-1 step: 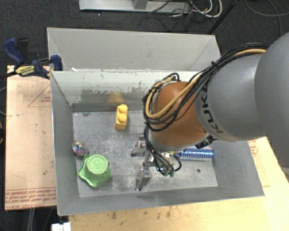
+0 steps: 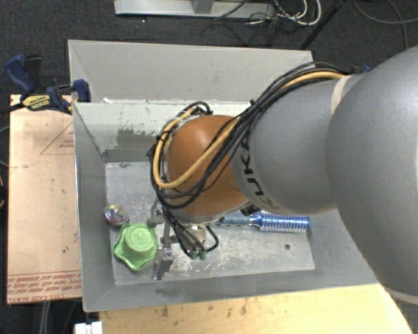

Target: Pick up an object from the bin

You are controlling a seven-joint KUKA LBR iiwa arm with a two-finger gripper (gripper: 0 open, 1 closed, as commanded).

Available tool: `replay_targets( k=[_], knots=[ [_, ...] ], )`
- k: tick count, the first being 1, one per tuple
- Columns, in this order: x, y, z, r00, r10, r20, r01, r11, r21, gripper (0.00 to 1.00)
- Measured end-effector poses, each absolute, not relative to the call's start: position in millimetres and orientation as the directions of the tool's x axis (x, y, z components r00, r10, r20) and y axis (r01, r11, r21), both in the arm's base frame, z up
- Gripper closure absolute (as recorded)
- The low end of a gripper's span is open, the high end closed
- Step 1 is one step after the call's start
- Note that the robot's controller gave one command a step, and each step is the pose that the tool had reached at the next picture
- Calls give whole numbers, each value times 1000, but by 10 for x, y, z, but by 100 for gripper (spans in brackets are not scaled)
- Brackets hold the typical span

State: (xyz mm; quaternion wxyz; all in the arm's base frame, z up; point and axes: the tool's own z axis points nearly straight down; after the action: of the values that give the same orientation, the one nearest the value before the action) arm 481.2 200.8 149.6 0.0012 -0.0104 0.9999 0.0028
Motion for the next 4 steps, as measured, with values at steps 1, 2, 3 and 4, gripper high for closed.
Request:
replay_targets(
  k=[1,2,3,4],
  knots=[
    [4918,2079,789,-995,-96,-22,-96,995,7,0],
    [4994,2206,791,-986,-167,-15,-167,986,1,0],
    [5141,2349,1060,-951,-310,-5,-310,951,1,0],
    [5140,2345,1058,-951,-309,-4,-309,951,2,100]
  ],
)
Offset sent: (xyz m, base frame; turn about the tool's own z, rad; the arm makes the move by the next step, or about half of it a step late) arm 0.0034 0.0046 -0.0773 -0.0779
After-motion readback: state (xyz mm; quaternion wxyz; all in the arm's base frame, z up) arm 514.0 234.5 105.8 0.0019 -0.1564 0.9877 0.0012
